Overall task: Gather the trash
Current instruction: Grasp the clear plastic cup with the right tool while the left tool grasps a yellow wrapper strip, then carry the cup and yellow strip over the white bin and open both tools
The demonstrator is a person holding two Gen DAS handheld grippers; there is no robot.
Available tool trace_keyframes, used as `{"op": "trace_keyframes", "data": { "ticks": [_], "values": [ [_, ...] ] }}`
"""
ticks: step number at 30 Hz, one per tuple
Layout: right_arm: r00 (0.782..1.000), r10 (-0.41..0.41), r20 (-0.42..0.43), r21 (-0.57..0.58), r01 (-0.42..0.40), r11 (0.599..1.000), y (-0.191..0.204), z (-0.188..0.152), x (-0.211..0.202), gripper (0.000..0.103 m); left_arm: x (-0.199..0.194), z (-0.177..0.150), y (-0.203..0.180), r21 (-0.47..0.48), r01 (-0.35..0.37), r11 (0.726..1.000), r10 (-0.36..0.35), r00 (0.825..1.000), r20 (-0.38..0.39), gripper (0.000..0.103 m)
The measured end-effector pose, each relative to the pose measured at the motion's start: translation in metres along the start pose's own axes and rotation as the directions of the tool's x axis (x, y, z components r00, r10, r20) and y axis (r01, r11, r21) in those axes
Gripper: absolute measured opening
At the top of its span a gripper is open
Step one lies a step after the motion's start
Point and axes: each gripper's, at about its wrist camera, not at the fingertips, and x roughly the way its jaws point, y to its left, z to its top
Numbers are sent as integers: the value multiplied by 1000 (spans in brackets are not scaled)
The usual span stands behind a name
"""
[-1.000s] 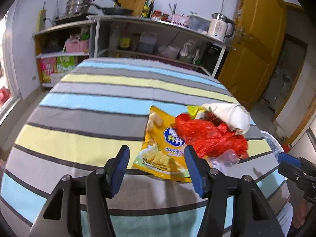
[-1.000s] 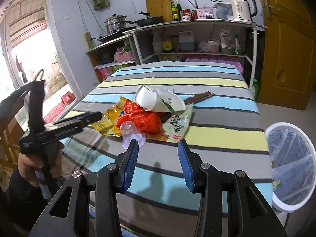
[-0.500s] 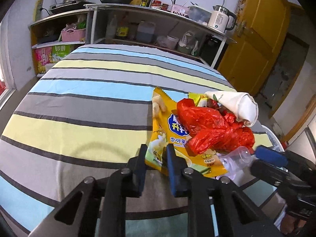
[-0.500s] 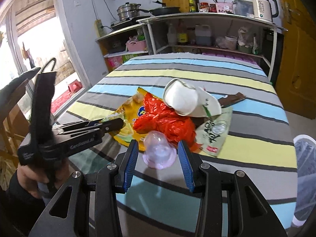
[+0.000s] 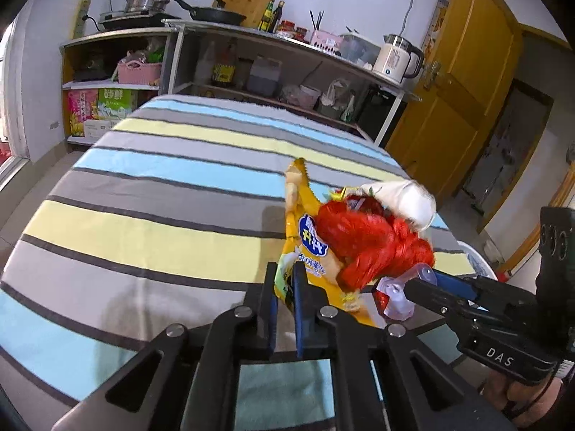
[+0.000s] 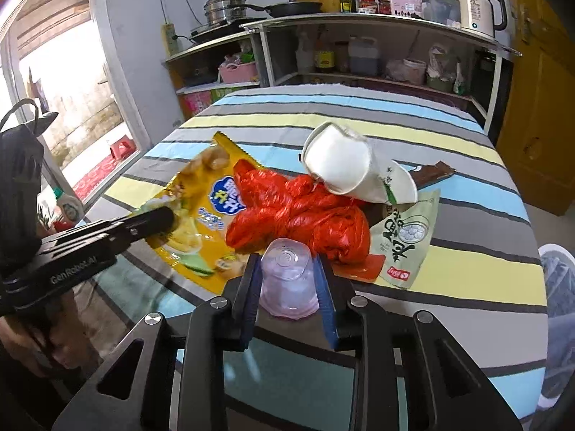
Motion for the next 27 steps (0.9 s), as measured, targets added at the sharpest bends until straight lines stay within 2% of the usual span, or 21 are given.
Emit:
{"op": "trace_keyframes", "data": {
  "ticks": [16, 27],
  "values": [
    [992, -7, 125, 43, 2, 999, -12, -12, -68, 30, -58, 13, -27, 45, -53, 998, 47, 991, 129, 5],
    [978, -95, 186, 131, 71, 989, -48, -28, -112, 30, -61, 21, -86, 156, 23, 987, -44, 990, 136, 5]
  ]
}}
